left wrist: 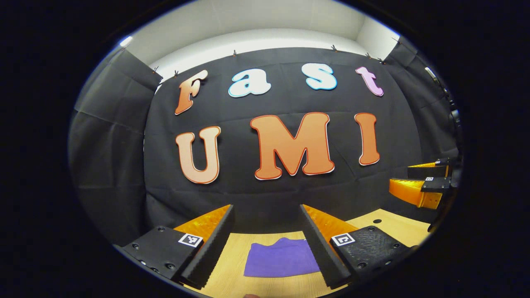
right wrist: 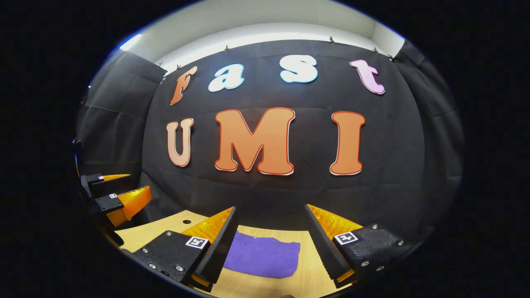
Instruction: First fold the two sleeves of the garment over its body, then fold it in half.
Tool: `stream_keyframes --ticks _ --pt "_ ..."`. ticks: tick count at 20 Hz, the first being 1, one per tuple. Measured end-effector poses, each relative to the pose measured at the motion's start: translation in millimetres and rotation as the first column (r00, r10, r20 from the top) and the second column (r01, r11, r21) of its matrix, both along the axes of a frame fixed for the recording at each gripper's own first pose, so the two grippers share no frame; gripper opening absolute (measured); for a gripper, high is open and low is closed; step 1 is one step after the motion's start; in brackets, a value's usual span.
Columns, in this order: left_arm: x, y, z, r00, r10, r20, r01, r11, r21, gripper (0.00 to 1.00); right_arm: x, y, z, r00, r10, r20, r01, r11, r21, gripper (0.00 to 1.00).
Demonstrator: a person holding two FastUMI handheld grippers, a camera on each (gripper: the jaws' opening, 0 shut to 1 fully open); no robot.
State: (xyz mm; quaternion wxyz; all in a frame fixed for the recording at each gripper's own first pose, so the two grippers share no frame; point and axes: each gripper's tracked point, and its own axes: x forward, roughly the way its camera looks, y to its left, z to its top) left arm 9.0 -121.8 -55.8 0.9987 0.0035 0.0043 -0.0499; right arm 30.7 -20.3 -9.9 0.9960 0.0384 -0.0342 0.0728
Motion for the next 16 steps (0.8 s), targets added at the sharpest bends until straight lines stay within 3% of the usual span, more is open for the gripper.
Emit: stream_keyframes --ticks 8,9,13,14,15,16 --pt "-25 21 13 0.999 -0.005 0.039 0.004 1.0 0.011 0.97 -40 16 15 0.999 -0.001 0.045 0.001 1.0 -0.002 0.95" --pt "-28 22 13 0.999 -0.003 0.042 0.002 1.0 0.016 1.0 -45 14 15 0.999 -0.003 0.046 0.003 1.0 -0.007 0.95" --pt "-34 14 14 0.998 -0.018 0.067 0.015 0.999 0.044 0.97 -63 2 14 0.999 0.006 0.048 -0.005 0.999 -0.032 0.94" --pt "-35 14 16 0.997 -0.017 0.074 0.013 0.998 0.054 0.97 -67 -3 12 0.999 0.004 0.047 -0.003 0.999 -0.038 1.0" --pt "-38 14 17 0.997 -0.013 0.081 0.009 0.998 0.057 1.0 -70 -10 11 0.999 0.0 0.042 0.002 0.999 -0.041 0.94" --pt "-40 12 14 0.997 -0.014 0.079 0.01 0.998 0.057 0.97 -73 -16 10 0.999 0.004 0.041 -0.002 0.999 -0.039 0.94"
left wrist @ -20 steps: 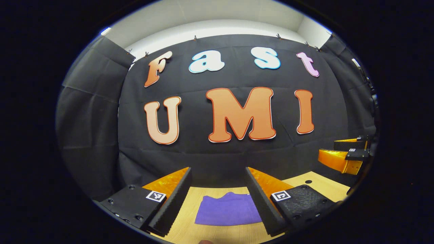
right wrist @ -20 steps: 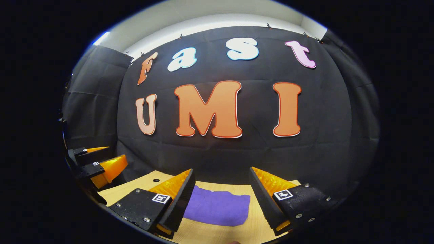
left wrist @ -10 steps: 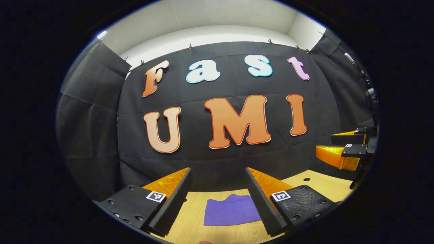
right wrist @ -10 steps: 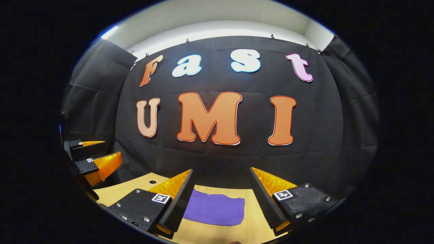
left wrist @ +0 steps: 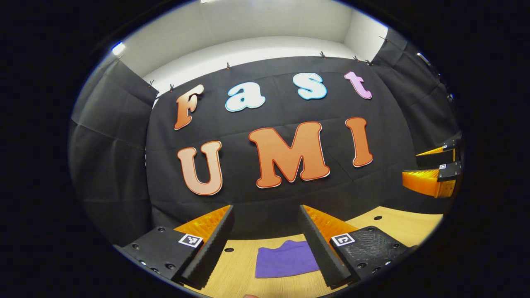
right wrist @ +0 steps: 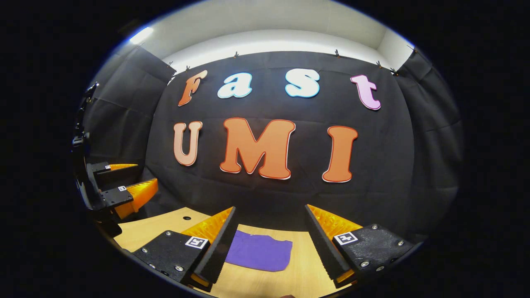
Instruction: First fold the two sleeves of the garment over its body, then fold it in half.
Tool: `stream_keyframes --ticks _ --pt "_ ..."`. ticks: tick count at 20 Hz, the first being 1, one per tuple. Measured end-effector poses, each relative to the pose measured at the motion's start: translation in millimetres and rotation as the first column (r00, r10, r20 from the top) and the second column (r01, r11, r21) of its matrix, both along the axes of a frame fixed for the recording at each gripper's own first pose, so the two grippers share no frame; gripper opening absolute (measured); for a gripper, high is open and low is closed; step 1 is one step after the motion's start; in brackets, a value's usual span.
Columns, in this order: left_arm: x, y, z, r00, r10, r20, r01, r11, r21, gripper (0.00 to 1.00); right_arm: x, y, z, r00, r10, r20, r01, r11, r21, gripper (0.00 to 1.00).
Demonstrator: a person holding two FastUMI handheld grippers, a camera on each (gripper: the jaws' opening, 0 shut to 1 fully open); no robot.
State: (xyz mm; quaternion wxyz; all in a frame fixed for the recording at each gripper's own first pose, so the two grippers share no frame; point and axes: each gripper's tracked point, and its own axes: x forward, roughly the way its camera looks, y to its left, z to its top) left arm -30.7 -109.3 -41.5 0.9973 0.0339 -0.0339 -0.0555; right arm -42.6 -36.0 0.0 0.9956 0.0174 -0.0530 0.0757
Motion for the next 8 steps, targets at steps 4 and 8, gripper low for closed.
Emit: stream_keyframes --ticks 4,8 --pt "-4 1 -5 0.999 0.027 -0.018 -0.027 1.0 0.007 0.97 -12 -27 -2 1.0 0.005 -0.002 -0.005 1.0 0.003 0.94" --pt "-12 -9 -7 0.999 0.034 -0.042 -0.034 0.999 -0.008 1.0 -22 -50 -1 1.0 0.004 0.011 -0.004 1.0 -0.005 0.94"
